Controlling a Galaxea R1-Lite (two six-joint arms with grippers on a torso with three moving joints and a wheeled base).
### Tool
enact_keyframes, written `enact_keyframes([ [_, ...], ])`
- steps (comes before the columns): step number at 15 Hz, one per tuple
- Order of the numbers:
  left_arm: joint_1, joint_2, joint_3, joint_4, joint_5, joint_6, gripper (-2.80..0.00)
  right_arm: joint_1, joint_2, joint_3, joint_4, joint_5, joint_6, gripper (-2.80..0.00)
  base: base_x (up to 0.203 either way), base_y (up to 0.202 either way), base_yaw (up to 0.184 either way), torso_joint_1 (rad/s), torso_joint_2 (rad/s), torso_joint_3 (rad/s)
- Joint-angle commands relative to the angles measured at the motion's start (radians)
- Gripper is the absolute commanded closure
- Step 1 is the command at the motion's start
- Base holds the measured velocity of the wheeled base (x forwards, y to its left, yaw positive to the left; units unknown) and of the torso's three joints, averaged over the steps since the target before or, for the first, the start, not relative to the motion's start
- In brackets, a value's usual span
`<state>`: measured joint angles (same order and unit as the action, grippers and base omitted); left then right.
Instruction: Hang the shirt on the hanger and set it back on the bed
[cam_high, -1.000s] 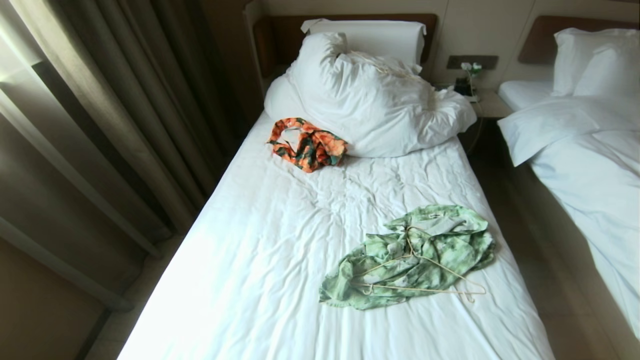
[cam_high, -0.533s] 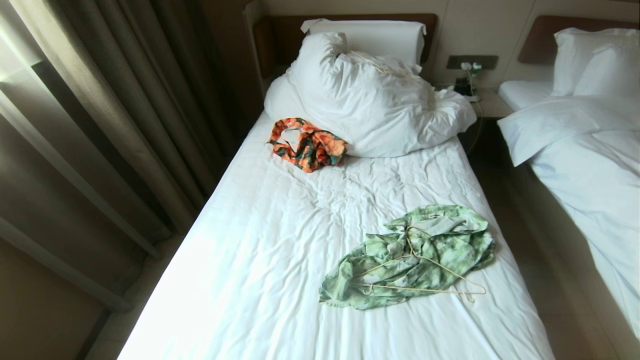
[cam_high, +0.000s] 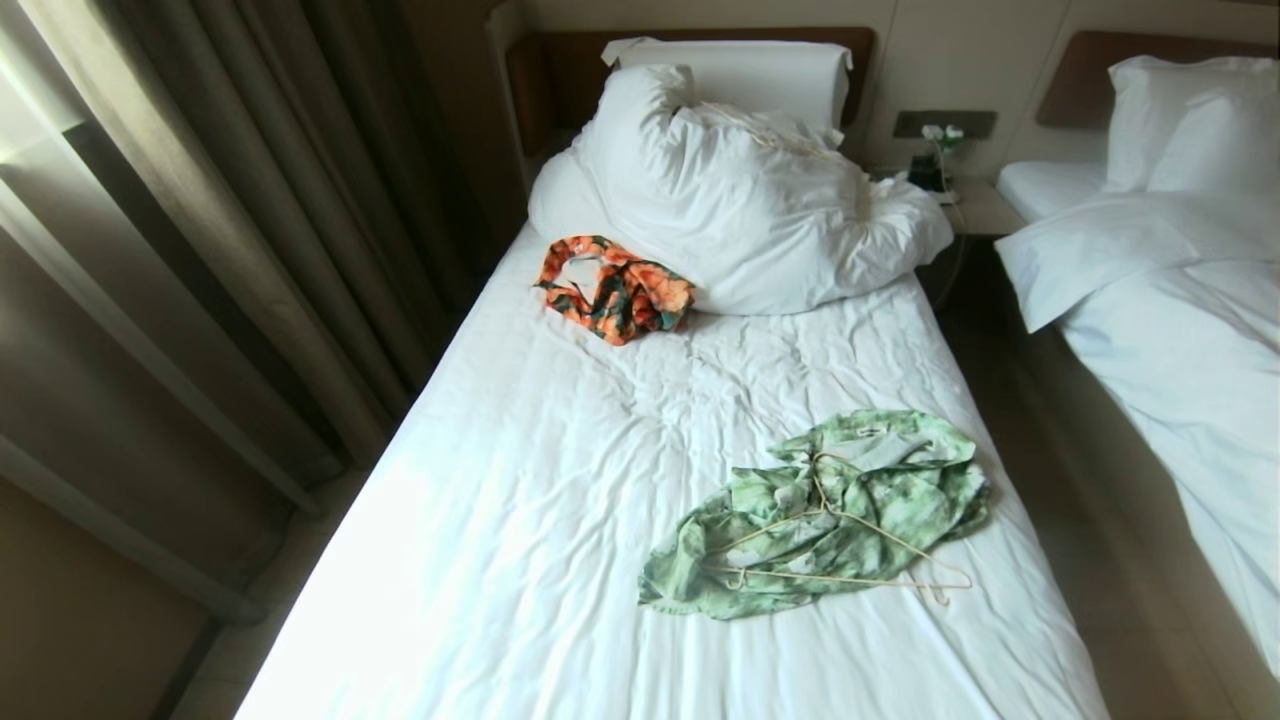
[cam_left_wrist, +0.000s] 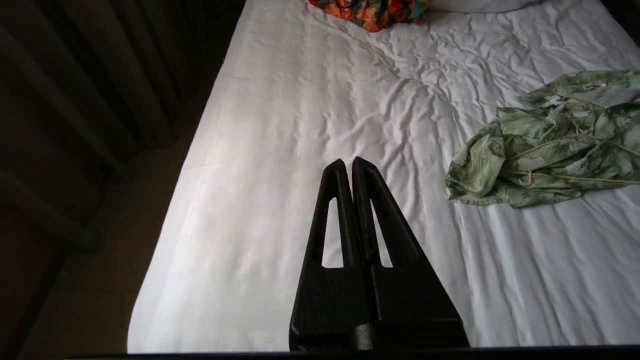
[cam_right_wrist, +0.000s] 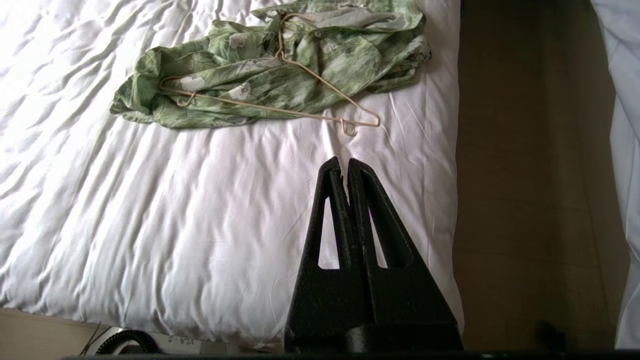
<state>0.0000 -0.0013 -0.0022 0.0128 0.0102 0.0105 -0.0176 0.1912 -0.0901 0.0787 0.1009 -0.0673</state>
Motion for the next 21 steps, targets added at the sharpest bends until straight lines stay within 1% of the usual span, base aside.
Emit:
enact_keyframes([
  [1, 0.000, 0.000, 0.002, -0.008, 0.004, -0.048, 0.00, 0.010, -0.151, 0.024, -0.003, 0.001, -0.005, 0.00, 0.000, 0.000, 0.000, 0.000, 0.00, 0.000],
  [2, 0.000, 0.000, 0.002, -0.011, 0.005, -0.061, 0.00, 0.012, -0.190, 0.030, -0.013, -0.007, -0.012, 0.00, 0.000, 0.000, 0.000, 0.000, 0.00, 0.000],
  [4, 0.000, 0.000, 0.002, -0.011, 0.005, -0.062, 0.00, 0.013, -0.195, 0.084, -0.120, -0.103, -0.017, 0.00, 0.000, 0.000, 0.000, 0.000, 0.00, 0.000],
  [5, 0.000, 0.000, 0.002, -0.011, 0.005, -0.061, 0.00, 0.013, -0.194, 0.091, -0.141, -0.108, 0.000, 0.00, 0.000, 0.000, 0.000, 0.000, 0.00, 0.000],
  [7, 0.000, 0.000, 0.002, -0.011, 0.005, -0.063, 0.00, 0.013, -0.194, 0.092, -0.075, -0.103, 0.033, 0.00, 0.000, 0.000, 0.000, 0.000, 0.00, 0.000],
  [8, 0.000, 0.000, 0.002, -0.011, 0.005, -0.061, 0.00, 0.013, -0.193, 0.092, -0.079, -0.105, 0.056, 0.00, 0.000, 0.000, 0.000, 0.000, 0.00, 0.000],
  [9, 0.000, 0.000, 0.002, -0.011, 0.005, -0.063, 0.00, 0.013, -0.194, 0.092, -0.079, -0.108, 0.055, 0.00, 0.000, 0.000, 0.000, 0.000, 0.00, 0.000],
  [11, 0.000, 0.000, 0.002, -0.011, 0.005, -0.061, 0.00, 0.013, -0.194, 0.092, -0.079, -0.102, 0.021, 0.00, 0.000, 0.000, 0.000, 0.000, 0.00, 0.000],
  [21, 0.000, 0.000, 0.002, -0.011, 0.005, -0.062, 0.00, 0.013, -0.194, 0.092, -0.077, -0.099, 0.025, 0.00, 0.000, 0.000, 0.000, 0.000, 0.00, 0.000],
])
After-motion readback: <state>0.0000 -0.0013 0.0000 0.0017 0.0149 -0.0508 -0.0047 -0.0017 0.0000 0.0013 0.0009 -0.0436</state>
